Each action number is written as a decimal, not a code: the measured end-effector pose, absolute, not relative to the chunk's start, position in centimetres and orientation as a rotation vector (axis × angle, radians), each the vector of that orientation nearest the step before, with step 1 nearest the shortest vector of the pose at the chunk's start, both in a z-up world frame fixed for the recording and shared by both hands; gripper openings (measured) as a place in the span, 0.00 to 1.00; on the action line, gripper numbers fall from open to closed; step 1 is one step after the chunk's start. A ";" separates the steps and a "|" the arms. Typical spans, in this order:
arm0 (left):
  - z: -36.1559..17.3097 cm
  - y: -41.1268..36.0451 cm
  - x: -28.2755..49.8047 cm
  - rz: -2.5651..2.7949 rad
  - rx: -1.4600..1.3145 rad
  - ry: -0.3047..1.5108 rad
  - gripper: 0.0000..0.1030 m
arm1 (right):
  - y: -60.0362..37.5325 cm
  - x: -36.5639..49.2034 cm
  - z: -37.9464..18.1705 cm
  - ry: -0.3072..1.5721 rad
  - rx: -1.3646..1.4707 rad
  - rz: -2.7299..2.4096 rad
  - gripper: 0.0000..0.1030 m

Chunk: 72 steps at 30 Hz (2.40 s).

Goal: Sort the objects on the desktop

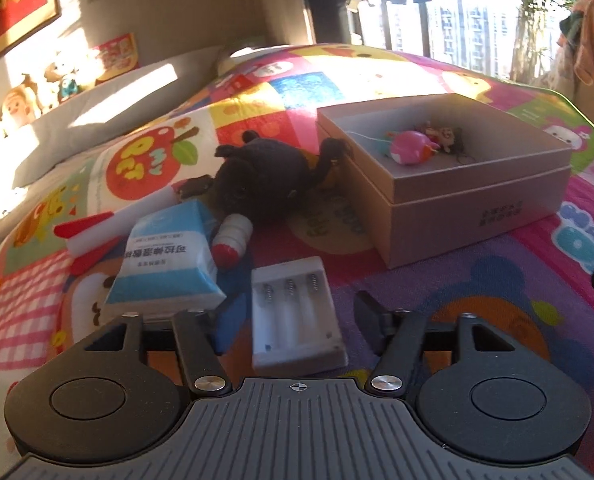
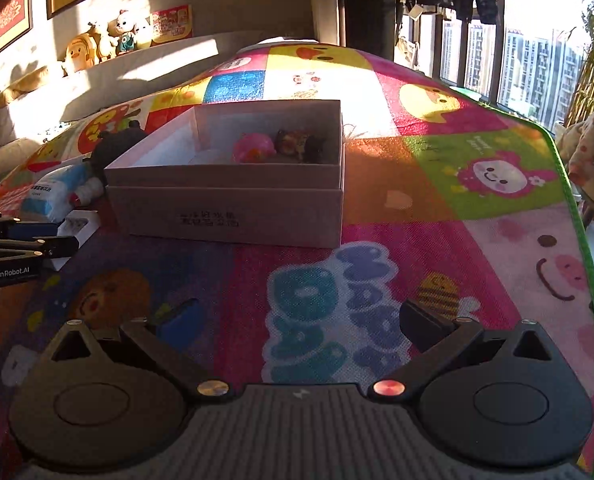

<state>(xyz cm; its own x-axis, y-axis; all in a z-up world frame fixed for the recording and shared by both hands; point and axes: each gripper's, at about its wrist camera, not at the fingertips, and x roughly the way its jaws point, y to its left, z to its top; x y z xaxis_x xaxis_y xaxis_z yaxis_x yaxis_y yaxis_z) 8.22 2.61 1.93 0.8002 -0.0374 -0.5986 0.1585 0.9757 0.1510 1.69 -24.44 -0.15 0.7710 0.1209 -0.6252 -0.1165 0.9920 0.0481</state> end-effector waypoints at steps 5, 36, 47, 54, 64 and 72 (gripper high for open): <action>1.3 2.7 9.1 -0.118 0.164 0.682 0.64 | -24.1 0.9 0.0 0.667 0.002 0.145 1.00; 1.5 4.4 16.3 -0.004 0.205 0.612 0.42 | -21.8 -1.7 1.3 0.631 -0.077 0.293 1.00; 2.1 2.8 6.7 -0.205 0.192 0.650 0.28 | -20.7 -2.1 1.3 0.651 -0.105 0.346 1.00; 1.9 0.1 -0.8 -0.344 0.179 0.654 0.54 | -19.7 -2.4 0.5 0.659 -0.162 0.375 1.00; 1.4 2.1 -1.1 -0.212 0.201 0.688 0.93 | -19.6 -2.3 -0.1 0.697 -0.162 0.380 1.00; 1.4 4.1 0.0 -0.038 0.164 0.683 0.95 | -19.5 -1.7 -0.9 0.773 -0.134 0.379 1.00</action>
